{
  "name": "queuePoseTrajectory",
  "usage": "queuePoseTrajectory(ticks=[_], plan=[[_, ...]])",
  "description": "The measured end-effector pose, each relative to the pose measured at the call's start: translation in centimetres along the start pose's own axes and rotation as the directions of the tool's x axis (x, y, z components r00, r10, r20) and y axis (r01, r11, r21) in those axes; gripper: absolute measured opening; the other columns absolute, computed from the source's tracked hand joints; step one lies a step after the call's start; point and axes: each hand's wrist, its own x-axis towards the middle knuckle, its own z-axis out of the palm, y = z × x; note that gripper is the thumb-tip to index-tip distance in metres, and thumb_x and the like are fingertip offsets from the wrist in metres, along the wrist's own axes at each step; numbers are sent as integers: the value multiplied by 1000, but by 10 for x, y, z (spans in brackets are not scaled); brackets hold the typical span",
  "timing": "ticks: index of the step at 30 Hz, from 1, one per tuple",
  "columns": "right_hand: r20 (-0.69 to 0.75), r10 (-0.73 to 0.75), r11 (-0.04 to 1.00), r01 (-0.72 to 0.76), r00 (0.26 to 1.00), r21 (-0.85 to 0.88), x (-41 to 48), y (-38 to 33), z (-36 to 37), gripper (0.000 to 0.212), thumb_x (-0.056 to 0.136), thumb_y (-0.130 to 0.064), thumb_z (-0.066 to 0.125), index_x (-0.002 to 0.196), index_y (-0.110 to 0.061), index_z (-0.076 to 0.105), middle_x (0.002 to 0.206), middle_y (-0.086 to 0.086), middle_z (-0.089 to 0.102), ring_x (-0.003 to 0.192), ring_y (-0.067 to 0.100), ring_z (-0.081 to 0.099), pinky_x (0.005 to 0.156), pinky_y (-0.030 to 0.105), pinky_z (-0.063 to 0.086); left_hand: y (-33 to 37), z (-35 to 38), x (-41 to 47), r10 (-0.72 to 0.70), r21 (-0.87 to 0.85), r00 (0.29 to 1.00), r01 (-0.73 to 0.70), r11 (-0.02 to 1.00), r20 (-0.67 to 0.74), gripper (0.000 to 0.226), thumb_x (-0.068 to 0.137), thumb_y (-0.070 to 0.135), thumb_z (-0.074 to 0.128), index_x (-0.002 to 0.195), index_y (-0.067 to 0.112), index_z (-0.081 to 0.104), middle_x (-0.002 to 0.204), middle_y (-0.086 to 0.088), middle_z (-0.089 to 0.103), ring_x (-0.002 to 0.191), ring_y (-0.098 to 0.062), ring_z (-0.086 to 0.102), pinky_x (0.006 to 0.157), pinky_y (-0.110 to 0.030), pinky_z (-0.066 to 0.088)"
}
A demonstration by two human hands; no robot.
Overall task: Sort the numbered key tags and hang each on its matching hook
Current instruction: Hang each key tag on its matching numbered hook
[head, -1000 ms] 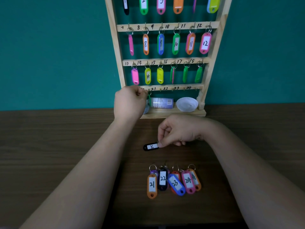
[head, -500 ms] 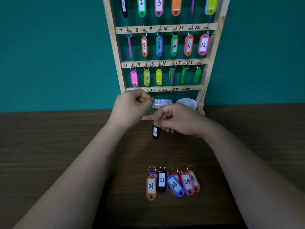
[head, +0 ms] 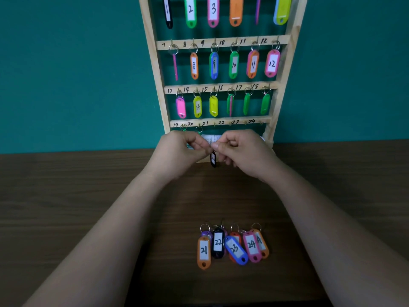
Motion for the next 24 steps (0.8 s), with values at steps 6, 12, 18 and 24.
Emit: queuePoseTrajectory(ticks=[6,12,18,24], plan=[[-67,-2,1000,2,998,1,-1,-4,8,17,103,-35,71,92,-22,75,75,-6,77,60,4,67,53,13,45,-3,2,5,16,29,999,-15,999,-34,5,91,31,78,85,31,78,80,12,73,74,2,63,58,-7,41],[-132,46,999,-49,990,-21,-1,-6,6,35,106,-48,62,88,-19,72,73,-7,76,59,7,68,64,30,54,-8,5,16,-131,-105,975,113,988,-178,11,92,33,76,83,26,78,80,7,73,77,-5,66,65,-20,47],[-37,67,996,-69,997,-52,-2,-5,8,28,105,-40,66,85,-21,71,71,-9,76,54,5,65,64,30,53,-11,8,27,-230,-199,929,176,964,-291,15,95,35,73,83,27,78,69,4,70,63,-10,61,60,-25,48],[34,81,995,-79,996,-58,-3,-4,11,25,104,-41,67,86,-25,71,73,-8,76,53,5,65,62,28,50,-7,12,31,-237,-163,911,192,968,-338,18,96,33,70,85,23,79,69,5,71,70,-17,65,66,-29,51]])
